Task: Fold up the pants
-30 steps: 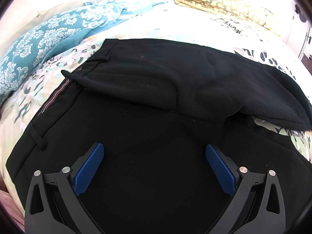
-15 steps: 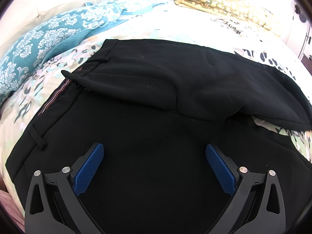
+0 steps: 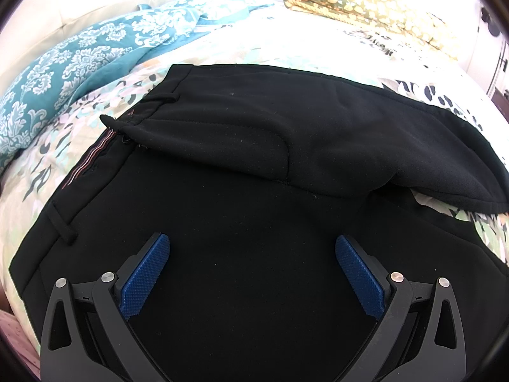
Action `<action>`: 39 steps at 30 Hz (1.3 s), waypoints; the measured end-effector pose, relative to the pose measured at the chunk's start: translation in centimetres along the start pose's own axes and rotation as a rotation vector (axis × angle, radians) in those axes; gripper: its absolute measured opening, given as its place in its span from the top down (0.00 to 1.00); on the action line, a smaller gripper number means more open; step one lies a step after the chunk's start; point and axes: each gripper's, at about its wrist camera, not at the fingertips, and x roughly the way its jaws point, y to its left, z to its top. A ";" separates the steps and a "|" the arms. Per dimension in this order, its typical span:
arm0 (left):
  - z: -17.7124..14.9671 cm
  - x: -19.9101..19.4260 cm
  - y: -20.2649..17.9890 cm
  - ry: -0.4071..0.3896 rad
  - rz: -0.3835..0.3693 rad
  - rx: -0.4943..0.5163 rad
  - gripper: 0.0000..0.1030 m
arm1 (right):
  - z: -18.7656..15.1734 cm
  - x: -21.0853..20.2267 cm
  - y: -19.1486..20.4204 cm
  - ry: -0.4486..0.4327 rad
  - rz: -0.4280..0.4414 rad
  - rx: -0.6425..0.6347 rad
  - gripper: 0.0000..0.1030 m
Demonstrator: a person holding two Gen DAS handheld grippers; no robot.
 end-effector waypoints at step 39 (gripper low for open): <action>15.6 5.8 -13.1 0.431 -0.512 -0.262 0.08 | -1.9 -17.7 6.6 -0.276 0.255 -0.594 0.93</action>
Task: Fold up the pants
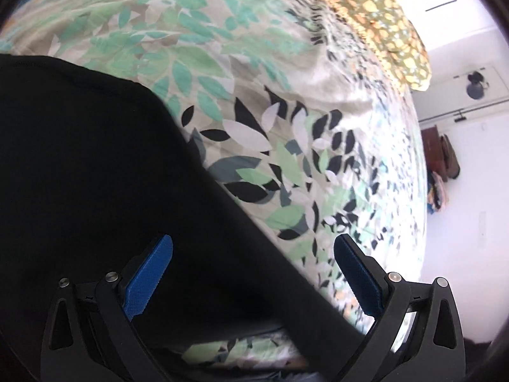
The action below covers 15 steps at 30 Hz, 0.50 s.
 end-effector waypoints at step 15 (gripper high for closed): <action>-8.9 -19.6 1.6 -0.433 -0.001 0.217 0.93 | 2.1 7.8 -11.9 0.169 -0.009 0.275 0.93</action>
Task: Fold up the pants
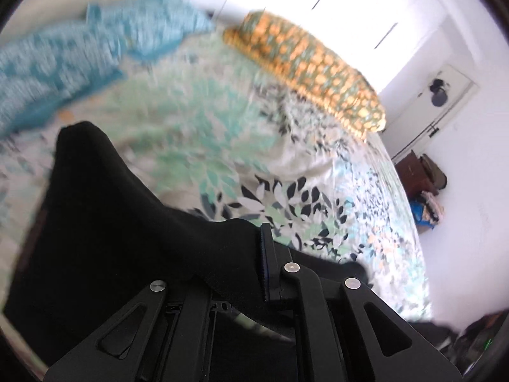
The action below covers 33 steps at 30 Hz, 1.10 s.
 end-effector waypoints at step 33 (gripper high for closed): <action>-20.2 4.9 3.3 0.473 0.016 0.014 0.92 | -5.6 4.4 -15.8 0.538 -0.067 0.305 0.18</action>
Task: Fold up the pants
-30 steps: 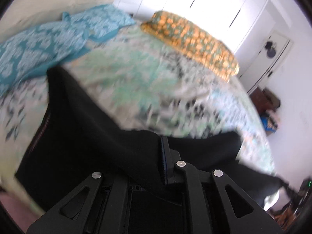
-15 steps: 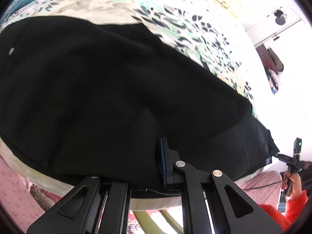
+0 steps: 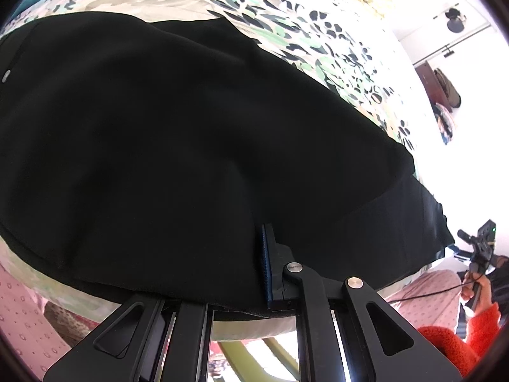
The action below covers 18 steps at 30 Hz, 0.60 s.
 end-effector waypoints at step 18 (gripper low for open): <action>-1.4 0.7 -2.6 0.059 -0.016 0.121 0.92 | -2.0 -0.8 0.1 -0.052 -0.562 -0.211 0.89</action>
